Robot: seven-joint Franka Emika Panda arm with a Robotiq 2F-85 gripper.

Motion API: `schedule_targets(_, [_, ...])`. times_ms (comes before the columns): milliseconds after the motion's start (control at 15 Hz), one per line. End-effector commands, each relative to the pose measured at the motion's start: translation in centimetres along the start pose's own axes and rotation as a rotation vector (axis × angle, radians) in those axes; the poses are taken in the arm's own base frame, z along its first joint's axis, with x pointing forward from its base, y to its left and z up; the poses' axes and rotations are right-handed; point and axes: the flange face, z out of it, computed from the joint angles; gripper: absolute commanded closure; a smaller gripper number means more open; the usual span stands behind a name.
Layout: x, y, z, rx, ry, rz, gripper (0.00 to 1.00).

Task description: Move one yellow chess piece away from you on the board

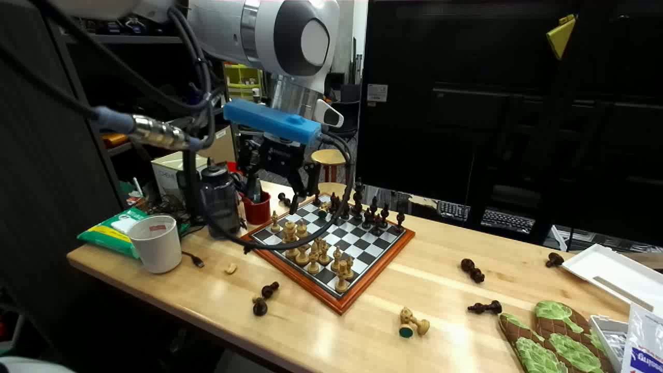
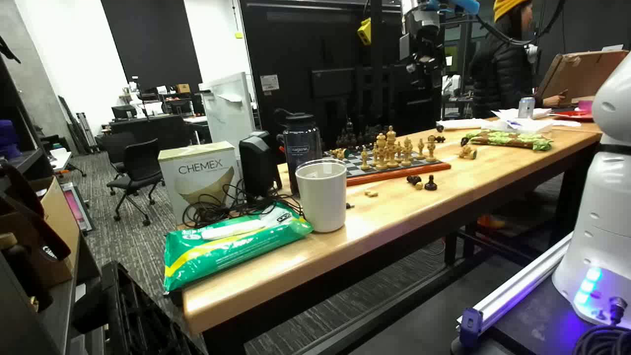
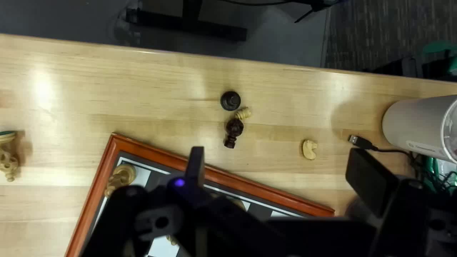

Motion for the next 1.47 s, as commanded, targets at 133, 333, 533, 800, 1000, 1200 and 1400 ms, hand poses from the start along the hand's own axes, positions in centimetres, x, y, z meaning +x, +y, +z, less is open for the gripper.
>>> schedule_targets(133, [0.0,0.0,-0.1,0.0,0.001,0.0,0.0])
schedule_targets(333, [0.0,0.0,-0.1,0.0,0.001,0.0,0.0])
schedule_targets(533, [0.3,-0.5,0.3,-0.011,-0.007,0.004,0.0])
schedule_targets(800, [0.7,-2.7,2.4,-0.034,0.018,0.029,0.0])
schedule_targets(1000, [1.7,-4.3,4.5,-0.058,0.082,0.037,0.0])
schedule_targets(1200, [2.8,-5.8,6.7,-0.098,0.16,0.054,0.0])
schedule_targets(1400, [3.8,-7.3,9.0,-0.114,0.195,0.086,0.0])
